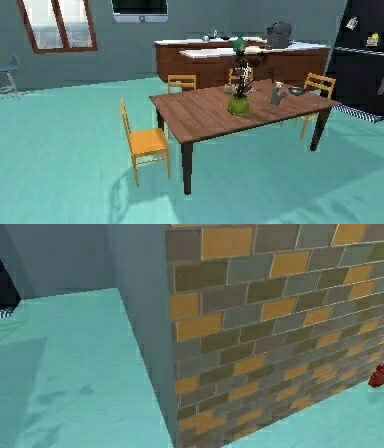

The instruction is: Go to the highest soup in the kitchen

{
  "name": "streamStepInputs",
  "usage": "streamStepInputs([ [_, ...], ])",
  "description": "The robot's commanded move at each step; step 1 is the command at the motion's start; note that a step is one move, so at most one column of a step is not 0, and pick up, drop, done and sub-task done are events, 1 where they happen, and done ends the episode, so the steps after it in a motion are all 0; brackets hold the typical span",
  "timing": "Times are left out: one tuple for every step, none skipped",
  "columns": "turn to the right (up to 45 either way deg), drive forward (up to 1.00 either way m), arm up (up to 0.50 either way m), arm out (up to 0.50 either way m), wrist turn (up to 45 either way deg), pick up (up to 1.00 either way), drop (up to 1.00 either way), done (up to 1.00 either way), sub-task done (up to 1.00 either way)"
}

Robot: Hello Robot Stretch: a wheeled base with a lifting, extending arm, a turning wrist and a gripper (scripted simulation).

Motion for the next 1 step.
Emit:
streamStepInputs([
  [12.0, 0.00, 0.00, 0.00, 0.0, 0.00, 0.00, 0.00, 0.00],
])
